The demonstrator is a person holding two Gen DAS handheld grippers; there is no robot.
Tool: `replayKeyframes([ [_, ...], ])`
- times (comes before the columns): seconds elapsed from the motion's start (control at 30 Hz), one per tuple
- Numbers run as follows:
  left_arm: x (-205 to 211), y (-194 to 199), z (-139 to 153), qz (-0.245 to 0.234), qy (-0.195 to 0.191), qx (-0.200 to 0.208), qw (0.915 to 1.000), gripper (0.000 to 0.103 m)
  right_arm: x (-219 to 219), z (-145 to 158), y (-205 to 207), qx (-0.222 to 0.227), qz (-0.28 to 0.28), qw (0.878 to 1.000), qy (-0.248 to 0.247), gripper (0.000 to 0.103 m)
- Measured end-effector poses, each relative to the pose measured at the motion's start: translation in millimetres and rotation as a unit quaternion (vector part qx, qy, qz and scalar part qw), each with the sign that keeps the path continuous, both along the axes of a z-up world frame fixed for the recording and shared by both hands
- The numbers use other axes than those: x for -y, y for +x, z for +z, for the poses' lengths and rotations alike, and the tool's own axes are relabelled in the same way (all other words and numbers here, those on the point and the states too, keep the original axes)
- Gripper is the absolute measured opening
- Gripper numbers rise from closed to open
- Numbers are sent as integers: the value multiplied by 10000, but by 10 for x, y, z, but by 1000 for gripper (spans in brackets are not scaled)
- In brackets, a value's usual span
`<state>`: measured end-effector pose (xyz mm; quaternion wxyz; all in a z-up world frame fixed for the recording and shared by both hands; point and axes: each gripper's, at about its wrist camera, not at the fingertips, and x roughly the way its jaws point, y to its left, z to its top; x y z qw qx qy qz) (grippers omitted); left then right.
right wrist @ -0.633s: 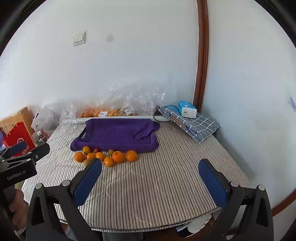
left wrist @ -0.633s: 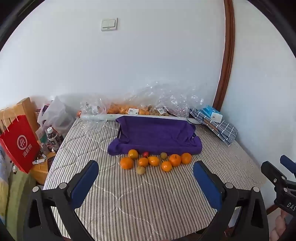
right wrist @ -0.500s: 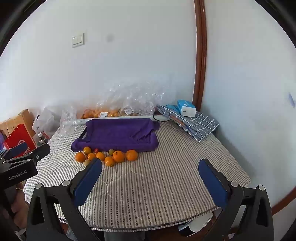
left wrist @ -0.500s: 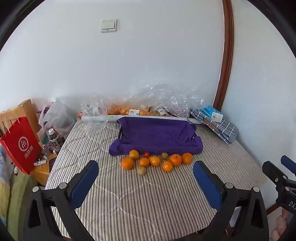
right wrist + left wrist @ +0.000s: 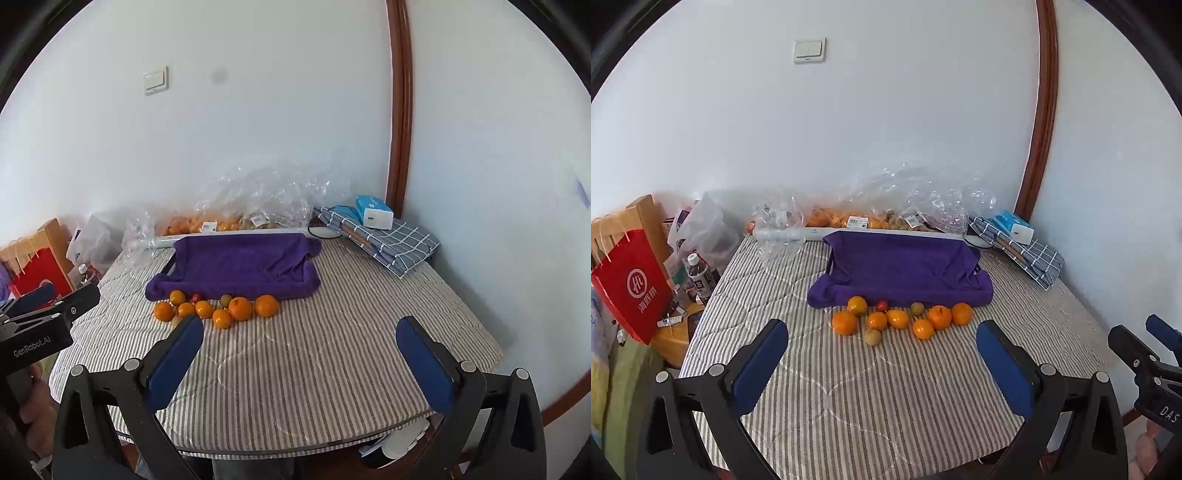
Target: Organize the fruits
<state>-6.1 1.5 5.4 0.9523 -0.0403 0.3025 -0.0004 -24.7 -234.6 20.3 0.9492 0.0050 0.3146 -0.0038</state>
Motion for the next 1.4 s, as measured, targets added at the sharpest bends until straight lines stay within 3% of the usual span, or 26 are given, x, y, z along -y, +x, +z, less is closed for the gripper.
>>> replayKeyframes([
  [1.4, 21, -46, 3, -22, 35, 11, 10000, 102, -67, -25, -41, -23, 26, 9999, 96, 103],
])
